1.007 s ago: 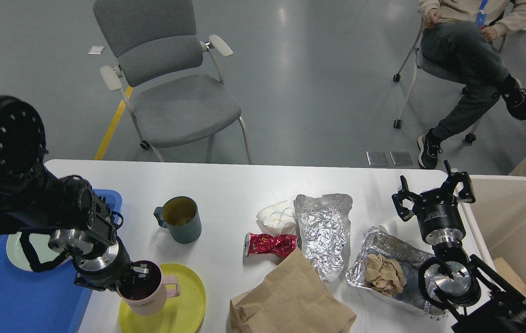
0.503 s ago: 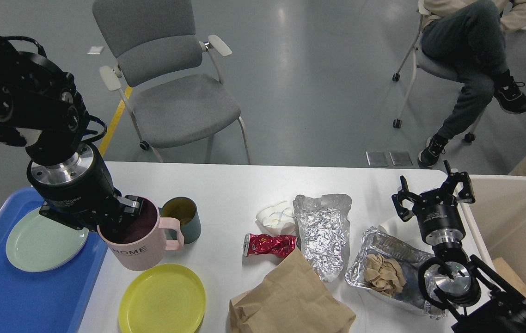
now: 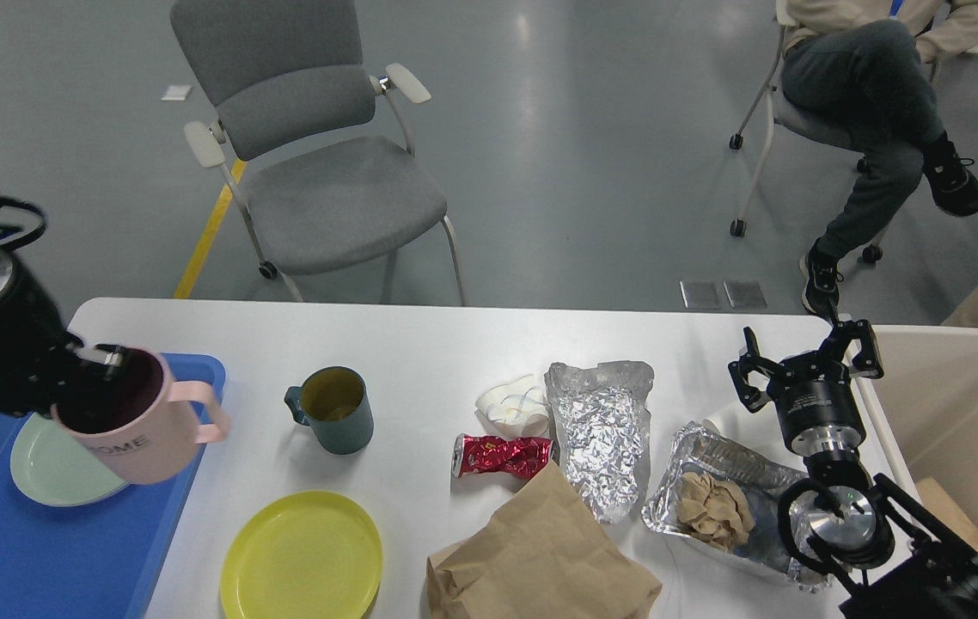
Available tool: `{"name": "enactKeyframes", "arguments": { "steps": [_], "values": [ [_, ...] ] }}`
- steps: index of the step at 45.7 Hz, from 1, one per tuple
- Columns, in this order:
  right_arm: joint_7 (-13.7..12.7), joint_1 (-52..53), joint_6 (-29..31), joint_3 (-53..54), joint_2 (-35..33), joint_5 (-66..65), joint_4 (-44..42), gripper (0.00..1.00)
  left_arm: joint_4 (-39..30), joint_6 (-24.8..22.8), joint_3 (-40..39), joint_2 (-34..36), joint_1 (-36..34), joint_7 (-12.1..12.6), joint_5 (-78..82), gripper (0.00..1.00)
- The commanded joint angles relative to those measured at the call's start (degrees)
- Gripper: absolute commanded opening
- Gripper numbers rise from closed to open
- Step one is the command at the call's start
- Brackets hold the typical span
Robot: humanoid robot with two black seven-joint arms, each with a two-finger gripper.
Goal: Tidy desktop
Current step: 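Lift the pink mug and place it on the blue tray corner, then release the mug and raise the left gripper away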
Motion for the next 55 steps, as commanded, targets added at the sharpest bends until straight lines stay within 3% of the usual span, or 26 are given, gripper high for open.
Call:
{"name": "enactKeyframes", "arguments": {
  "steps": [1, 10, 18, 25, 37, 50, 55],
  "values": [
    [0.00, 0.00, 0.00, -0.09, 0.00, 0.00, -0.01, 1.00, 8.99, -0.07, -0.72, 10.45, 9.37, -0.12, 6.88, 0.00],
    [0.00, 0.00, 0.00, -0.09, 0.00, 0.00, -0.01, 1.00, 23.23, 0.10, -9.93, 21.19, 27.47, -0.21, 15.41, 0.00],
    [0.00, 0.00, 0.00, -0.09, 0.00, 0.00, 0.08, 1.00, 38.70, 0.10, -29.00, 23.57, 50.93, -0.74, 20.07, 0.00],
    [0.00, 0.00, 0.00, -0.09, 0.00, 0.00, -0.01, 1.00, 48.20, 0.19, -40.61, 23.22, 64.21, -3.81, 22.36, 0.00],
    [0.00, 0.00, 0.00, 0.00, 0.00, 0.00, -0.01, 1.00, 55.15, 3.00, -45.98, 20.76, 72.75, -7.33, 22.71, 0.00],
    [0.00, 0.00, 0.00, -0.09, 0.00, 0.00, -0.01, 1.00, 58.76, 3.00, -47.39, 19.26, 75.74, -7.77, 22.71, 0.00],
    [0.09, 0.00, 0.00, -0.09, 0.00, 0.00, -0.01, 1.00, 58.76, 2.74, -48.18, 19.17, 75.74, -7.77, 22.10, 0.06]
  ]
}}
